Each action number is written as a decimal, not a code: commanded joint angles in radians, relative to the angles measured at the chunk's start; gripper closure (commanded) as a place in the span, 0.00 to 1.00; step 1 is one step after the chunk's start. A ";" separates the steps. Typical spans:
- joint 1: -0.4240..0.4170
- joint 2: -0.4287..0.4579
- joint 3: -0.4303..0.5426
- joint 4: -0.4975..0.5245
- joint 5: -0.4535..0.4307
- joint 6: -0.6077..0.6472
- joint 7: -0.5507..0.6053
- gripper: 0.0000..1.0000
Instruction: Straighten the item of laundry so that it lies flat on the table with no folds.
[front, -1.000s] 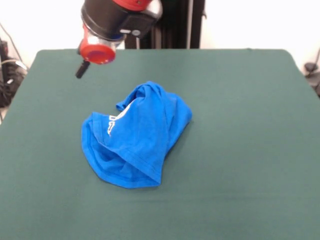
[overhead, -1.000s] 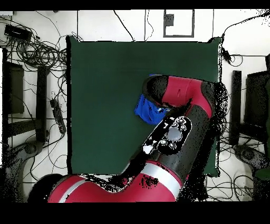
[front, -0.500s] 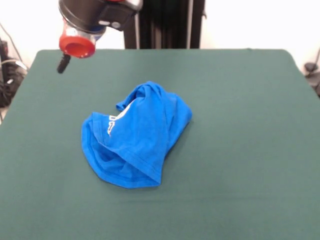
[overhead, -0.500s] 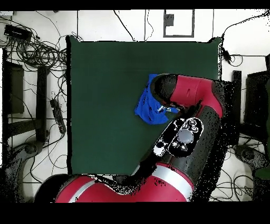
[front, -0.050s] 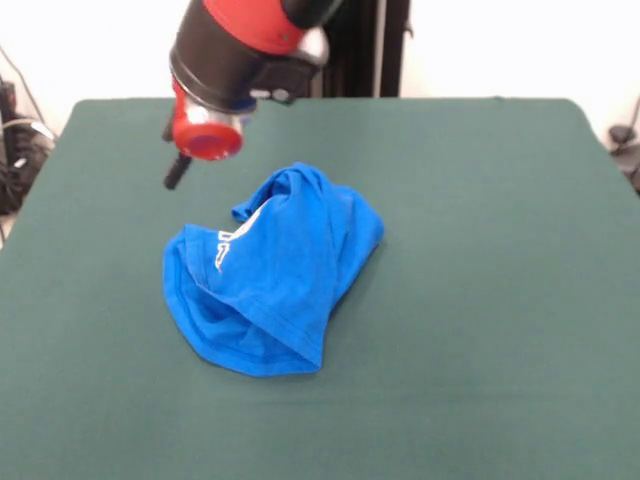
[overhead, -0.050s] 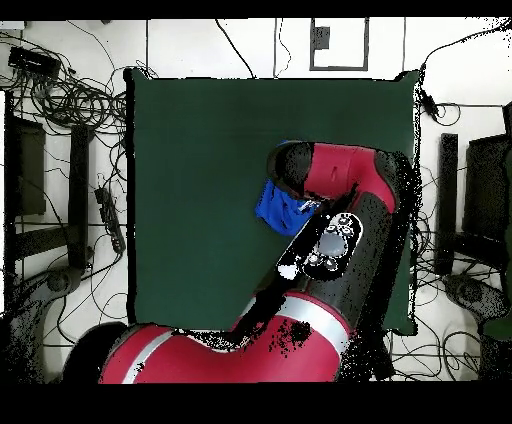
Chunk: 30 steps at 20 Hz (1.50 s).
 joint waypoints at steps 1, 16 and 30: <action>0.059 0.114 0.156 -0.001 0.039 -0.074 0.114 0.00; 0.082 0.180 0.168 -0.024 0.071 0.053 0.075 0.00; 0.055 0.038 0.371 0.179 0.193 -0.308 0.090 0.00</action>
